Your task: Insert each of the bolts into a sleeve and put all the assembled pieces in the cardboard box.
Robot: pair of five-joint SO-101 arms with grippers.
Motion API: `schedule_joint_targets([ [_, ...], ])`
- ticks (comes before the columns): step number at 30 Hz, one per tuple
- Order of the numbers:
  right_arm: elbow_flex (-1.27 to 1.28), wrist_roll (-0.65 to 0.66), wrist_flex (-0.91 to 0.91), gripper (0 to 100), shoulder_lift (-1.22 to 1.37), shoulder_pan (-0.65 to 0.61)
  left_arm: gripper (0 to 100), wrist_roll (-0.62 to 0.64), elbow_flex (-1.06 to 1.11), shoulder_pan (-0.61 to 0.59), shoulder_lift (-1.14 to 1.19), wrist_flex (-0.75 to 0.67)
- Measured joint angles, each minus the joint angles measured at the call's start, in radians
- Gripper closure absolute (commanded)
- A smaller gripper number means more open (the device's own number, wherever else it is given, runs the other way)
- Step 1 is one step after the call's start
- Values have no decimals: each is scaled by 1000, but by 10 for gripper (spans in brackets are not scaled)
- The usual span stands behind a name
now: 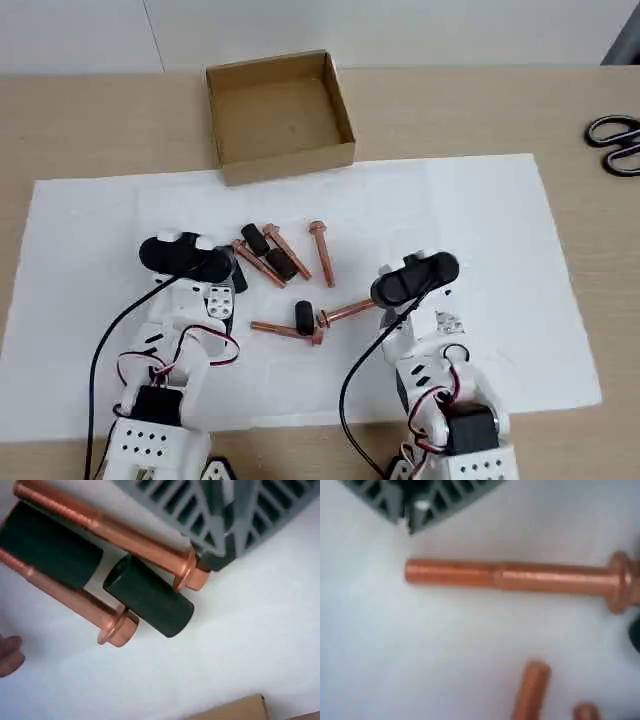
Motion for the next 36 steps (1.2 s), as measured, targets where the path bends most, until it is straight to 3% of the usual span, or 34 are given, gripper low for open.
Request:
schedule_joint_targets([
  [12, -138, 11, 71, 995, 6, -2, 994, 0, 0, 0, 0, 0],
  [16, -265, 40, 127, 995, 95, -2, 994, 0, 0, -81, 0, 0],
  [24, -569, 35, 166, 995, 586, -3, 994, 2, 0, -166, 0, 0],
  [32, -1088, -235, 431, 995, 1158, -51, 994, 0, 0, -169, 0, 0],
  [36, -1307, -262, 594, 995, 1355, -135, 994, 0, 0, -169, 0, 0],
])
